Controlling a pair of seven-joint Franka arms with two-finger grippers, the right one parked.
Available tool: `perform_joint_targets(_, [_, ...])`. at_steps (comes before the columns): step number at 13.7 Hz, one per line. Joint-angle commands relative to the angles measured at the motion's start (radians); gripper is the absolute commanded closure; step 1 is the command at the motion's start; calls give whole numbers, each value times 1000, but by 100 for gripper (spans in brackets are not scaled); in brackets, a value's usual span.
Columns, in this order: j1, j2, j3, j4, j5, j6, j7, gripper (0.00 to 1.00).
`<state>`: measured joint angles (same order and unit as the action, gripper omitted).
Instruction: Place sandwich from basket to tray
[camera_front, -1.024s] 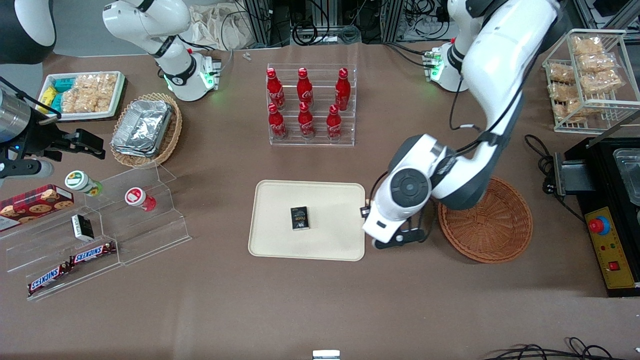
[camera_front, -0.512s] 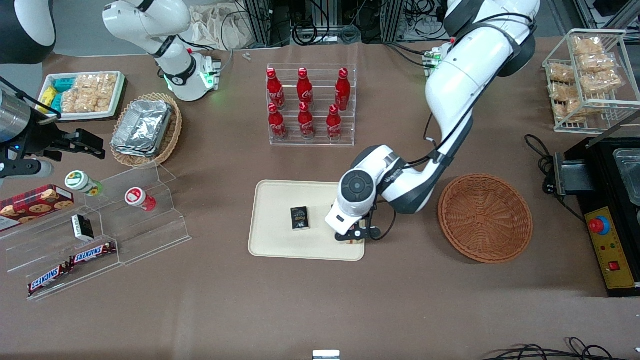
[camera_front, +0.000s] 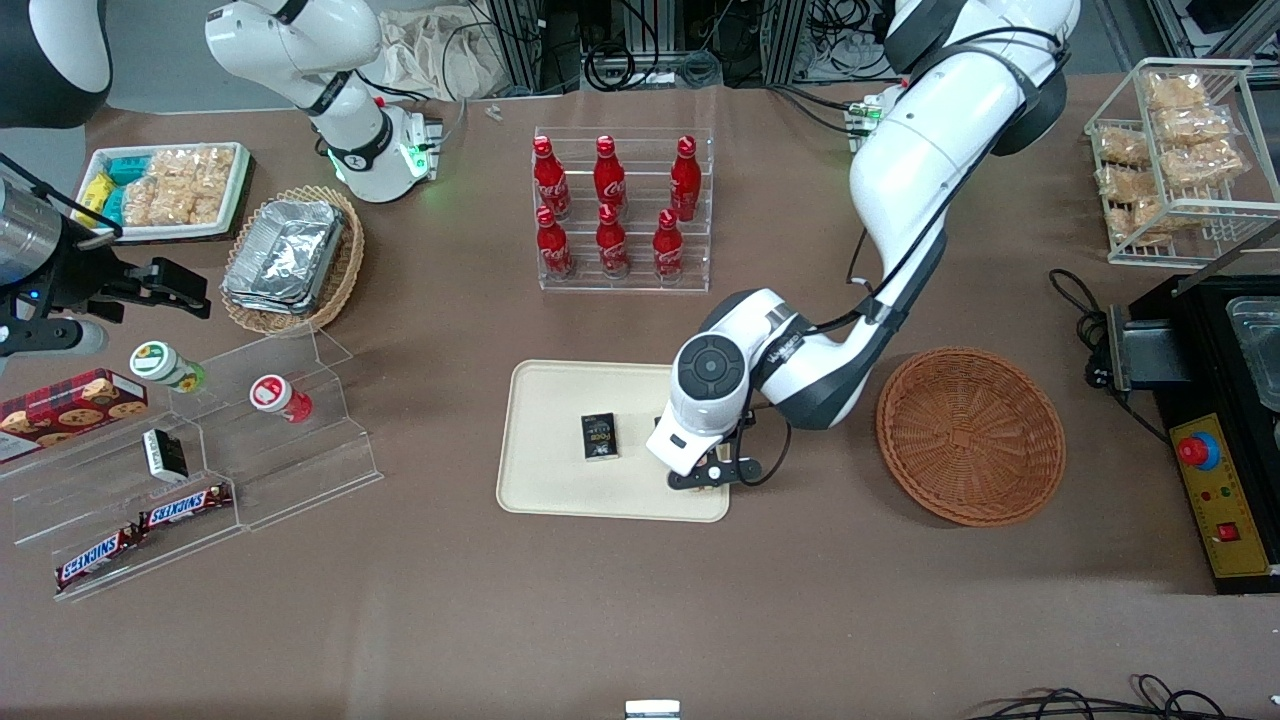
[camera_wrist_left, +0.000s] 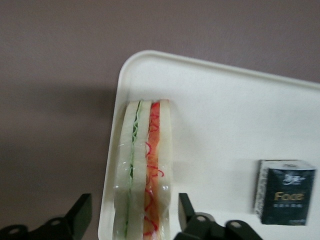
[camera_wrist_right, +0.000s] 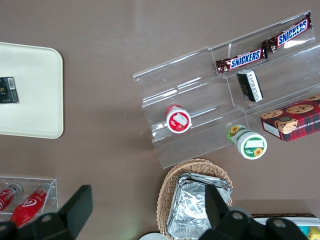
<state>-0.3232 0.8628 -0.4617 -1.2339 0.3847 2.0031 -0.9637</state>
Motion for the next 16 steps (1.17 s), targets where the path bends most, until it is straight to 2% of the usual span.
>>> perform_joint_targets(1, [42, -141, 8, -12, 13, -91, -78, 0])
perform_joint_targets(3, [148, -264, 2, -35, -22, -162, -75, 0])
perform_joint_targets(5, [249, -371, 2, -61, -133, -216, -58, 0])
perform_joint_targets(6, [301, -419, 0, -90, -162, -236, -32, 0])
perform_joint_targets(9, [421, -557, 3, -240, -199, -230, 78, 0])
perform_joint_targets(11, [427, -635, 37, -329, -234, -218, 184, 0])
perform_joint_targets(14, [379, -773, 167, -526, -308, -106, 333, 0])
perform_joint_targets(16, [334, -815, 230, -579, -309, -110, 408, 0])
